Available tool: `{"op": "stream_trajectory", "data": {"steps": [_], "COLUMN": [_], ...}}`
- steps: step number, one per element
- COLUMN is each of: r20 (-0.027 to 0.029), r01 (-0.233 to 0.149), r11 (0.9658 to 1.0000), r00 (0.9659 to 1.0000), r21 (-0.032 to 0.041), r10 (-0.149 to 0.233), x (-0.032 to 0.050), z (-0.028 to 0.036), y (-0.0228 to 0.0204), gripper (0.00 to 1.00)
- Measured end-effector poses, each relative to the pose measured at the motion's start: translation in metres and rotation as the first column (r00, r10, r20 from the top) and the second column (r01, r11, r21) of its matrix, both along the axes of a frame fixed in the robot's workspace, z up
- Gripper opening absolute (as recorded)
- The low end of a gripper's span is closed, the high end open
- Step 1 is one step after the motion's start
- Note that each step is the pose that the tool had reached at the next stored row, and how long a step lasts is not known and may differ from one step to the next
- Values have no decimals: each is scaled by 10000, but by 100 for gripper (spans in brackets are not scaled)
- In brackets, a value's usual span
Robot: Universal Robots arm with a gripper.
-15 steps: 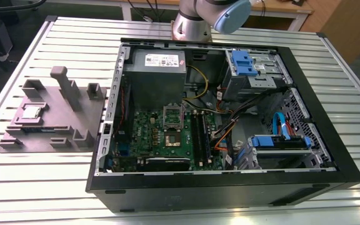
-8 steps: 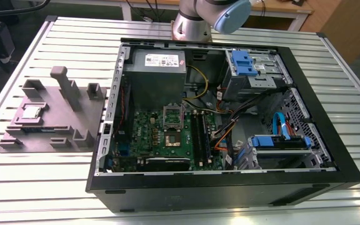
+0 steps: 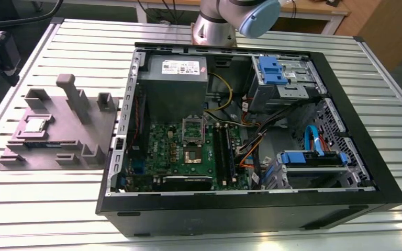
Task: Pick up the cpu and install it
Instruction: 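Pick up the cpu and move it towards the insertion slot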
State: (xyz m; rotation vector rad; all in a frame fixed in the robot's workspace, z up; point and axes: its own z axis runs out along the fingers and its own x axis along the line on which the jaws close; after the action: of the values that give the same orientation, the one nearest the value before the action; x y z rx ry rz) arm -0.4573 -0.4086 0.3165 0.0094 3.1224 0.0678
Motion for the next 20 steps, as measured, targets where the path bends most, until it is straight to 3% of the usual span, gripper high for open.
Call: {"op": "stream_trajectory", "data": {"steps": [15, 18, 20], "r20": [0, -2, -6], "r01": [0, -1, -2], "r11": [10000, 10000, 10000], "r00": [10000, 10000, 10000], "r21": [0, -68, -71], "r10": [0, 1, 2], "x": [0, 1, 1], "z": [-15, -27, -33], "y": [0, -1, -1], "gripper": [60, 60, 60]}}
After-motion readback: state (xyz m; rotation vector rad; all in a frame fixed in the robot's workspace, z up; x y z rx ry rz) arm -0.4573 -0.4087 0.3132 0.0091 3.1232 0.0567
